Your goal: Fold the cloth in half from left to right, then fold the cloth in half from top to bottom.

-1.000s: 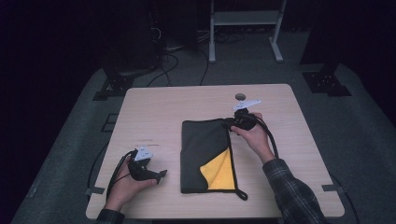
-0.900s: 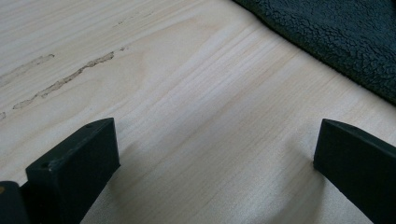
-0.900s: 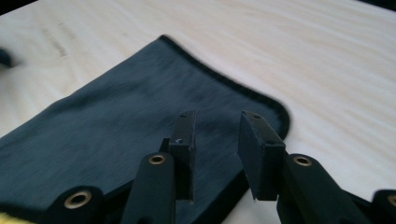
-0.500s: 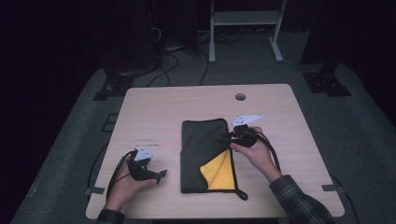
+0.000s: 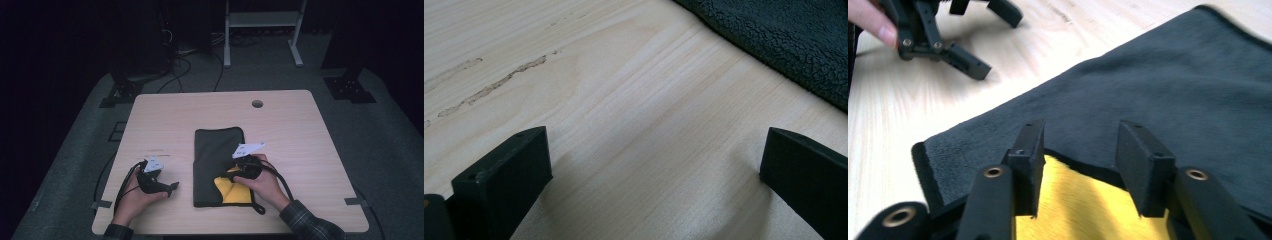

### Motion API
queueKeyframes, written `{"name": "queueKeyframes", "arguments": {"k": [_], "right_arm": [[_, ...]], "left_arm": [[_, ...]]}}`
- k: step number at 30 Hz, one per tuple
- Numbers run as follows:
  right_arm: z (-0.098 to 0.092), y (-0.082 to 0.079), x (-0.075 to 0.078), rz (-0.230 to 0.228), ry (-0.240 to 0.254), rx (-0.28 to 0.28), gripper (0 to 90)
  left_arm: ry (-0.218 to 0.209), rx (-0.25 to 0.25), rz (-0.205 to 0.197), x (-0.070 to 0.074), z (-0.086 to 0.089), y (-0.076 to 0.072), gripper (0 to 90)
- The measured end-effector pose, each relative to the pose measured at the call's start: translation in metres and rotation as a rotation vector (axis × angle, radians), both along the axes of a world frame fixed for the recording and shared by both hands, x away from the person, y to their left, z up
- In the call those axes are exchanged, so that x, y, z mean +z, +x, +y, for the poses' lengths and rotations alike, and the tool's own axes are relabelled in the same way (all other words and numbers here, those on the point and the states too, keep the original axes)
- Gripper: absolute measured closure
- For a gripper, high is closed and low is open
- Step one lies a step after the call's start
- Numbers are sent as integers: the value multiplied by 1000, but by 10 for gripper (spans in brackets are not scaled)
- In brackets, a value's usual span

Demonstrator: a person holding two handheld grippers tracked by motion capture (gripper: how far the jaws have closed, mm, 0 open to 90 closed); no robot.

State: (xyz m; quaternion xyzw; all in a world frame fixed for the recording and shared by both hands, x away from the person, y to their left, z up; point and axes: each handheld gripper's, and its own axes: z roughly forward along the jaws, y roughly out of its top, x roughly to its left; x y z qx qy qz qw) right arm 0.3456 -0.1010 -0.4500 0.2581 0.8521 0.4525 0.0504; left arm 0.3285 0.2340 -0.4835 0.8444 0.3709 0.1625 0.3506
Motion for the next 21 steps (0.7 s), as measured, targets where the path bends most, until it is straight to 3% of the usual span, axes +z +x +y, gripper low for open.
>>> {"name": "queueKeyframes", "arguments": {"k": [7,15,19,21], "right_arm": [[22,-4,-13,-7,-29,36,489],[28,-6,-25,-22,-81,61,500],[31,-10,-27,-46,-107,71,535],[31,-12,-27,-59,-119,75,598]], "left_arm": [[0,0,0,0,0,0,0],[0,0,0,0,0,0,0],[0,0,0,0,0,0,0],[0,0,0,0,0,0,0]]}}
